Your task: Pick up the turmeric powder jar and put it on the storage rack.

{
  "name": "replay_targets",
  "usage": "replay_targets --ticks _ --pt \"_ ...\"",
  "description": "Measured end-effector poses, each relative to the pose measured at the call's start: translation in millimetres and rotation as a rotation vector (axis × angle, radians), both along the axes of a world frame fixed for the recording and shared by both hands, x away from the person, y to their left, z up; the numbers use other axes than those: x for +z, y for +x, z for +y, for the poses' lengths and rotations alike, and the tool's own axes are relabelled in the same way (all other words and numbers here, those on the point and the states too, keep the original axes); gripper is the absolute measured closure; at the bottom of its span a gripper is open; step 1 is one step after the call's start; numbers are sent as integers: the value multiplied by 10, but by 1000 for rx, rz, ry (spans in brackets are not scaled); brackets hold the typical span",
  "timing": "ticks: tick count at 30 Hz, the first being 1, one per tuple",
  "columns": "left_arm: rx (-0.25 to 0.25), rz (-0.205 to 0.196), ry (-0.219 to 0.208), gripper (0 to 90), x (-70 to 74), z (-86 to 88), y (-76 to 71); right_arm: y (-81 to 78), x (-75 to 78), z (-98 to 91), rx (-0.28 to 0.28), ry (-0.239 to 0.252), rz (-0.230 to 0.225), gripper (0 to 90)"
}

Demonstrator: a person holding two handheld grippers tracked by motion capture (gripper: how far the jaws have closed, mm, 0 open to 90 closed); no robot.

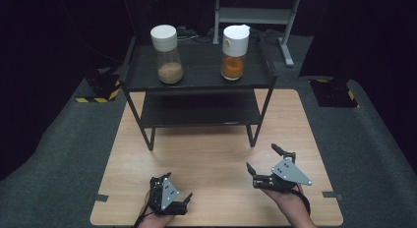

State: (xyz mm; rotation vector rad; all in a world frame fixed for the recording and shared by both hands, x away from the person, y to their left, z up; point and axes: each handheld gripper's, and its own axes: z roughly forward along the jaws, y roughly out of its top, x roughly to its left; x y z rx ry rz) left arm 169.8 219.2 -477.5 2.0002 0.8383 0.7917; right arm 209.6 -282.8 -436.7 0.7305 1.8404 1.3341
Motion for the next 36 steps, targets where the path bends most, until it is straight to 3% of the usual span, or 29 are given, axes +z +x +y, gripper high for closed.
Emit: replay_targets --ticks 19,27,36 --pt "-1 -12 19 14 -3 -25 -17 -77 -513 -284 -65 -66 105 1" --pt "-2 -9 23 14 1 -33 -14 -158 -592 -345 -78 -109 77 1" --pt "0 -22 40 14 -9 -67 -37 -185 -549 -319 -102 -149 96 0"
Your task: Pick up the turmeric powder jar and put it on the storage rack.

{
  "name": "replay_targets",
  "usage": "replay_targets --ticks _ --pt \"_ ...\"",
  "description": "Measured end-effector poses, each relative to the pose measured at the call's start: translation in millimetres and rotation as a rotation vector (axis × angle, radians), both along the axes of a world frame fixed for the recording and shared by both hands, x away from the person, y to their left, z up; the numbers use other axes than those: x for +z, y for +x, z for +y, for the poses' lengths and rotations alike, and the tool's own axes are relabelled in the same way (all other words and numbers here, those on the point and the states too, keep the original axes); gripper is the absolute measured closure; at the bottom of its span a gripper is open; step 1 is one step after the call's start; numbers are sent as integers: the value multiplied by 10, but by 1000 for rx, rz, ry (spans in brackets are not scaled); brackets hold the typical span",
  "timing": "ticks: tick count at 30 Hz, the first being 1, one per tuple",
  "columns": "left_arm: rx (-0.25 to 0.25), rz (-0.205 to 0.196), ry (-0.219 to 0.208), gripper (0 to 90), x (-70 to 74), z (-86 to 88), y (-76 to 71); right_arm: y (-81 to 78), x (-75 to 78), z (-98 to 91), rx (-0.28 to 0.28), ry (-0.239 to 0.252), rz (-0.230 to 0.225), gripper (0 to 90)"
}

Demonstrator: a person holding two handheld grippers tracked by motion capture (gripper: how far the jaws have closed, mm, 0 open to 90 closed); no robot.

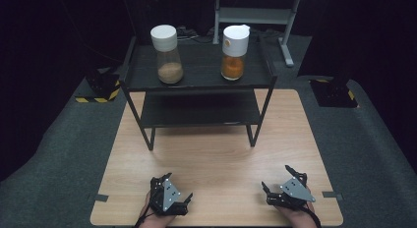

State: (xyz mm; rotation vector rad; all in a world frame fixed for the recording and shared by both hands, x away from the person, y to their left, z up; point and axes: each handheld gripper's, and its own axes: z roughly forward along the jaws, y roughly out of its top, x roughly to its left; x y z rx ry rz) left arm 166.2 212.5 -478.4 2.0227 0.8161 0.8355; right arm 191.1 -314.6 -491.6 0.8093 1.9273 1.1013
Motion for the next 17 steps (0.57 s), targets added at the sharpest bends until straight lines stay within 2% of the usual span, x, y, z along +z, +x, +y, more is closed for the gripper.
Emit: replay_targets --ticks 6,13,15,17 --pt "-8 5 22 14 14 -28 12 -9 -11 -3 -3 4 -7 0" --pt "-22 16 -3 14 16 30 24 -24 -18 24 -3 -14 -18 0" --pt "-26 21 -10 15 23 56 40 -32 -30 3 -5 2 -22 0" --pt "-27 30 -34 15 21 94 53 -39 -45 -19 -8 19 -28 0"
